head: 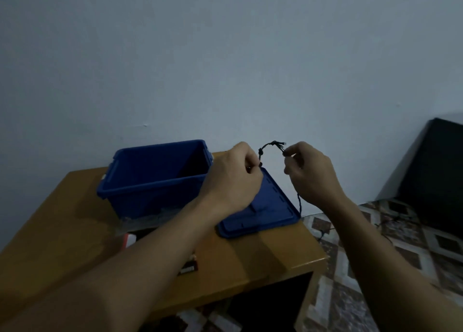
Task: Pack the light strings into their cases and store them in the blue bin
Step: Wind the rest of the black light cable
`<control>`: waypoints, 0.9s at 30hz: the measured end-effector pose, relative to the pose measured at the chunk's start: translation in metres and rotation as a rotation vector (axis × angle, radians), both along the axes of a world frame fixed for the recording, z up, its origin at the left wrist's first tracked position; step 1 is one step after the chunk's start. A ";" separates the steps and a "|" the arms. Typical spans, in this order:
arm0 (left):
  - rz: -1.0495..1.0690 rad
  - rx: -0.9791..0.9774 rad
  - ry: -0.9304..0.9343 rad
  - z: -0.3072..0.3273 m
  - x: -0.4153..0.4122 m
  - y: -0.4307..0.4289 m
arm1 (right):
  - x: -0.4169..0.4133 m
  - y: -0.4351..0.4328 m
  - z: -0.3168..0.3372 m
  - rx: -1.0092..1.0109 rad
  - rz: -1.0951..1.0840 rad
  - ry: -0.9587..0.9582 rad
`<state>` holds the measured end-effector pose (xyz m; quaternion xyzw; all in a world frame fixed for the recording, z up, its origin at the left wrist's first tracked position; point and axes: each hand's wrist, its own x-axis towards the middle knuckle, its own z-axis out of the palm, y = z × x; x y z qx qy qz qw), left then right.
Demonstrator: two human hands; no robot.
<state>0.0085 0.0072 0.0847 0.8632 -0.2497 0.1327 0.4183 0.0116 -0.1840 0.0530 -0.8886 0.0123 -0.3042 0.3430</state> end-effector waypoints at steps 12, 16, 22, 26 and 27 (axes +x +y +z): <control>-0.141 -0.303 0.196 0.032 -0.116 0.072 | -0.150 0.067 0.053 0.390 0.439 0.035; -0.136 -0.348 0.223 0.038 -0.150 0.094 | -0.192 0.081 0.057 0.511 0.595 0.102; -0.201 -0.461 0.293 0.044 -0.185 0.121 | -0.226 0.103 0.066 0.453 0.617 0.077; -0.288 -0.639 0.428 0.045 -0.197 0.134 | -0.226 0.119 0.072 0.314 0.566 0.040; -0.317 -0.676 0.457 0.045 -0.199 0.136 | -0.224 0.124 0.073 0.318 0.565 0.026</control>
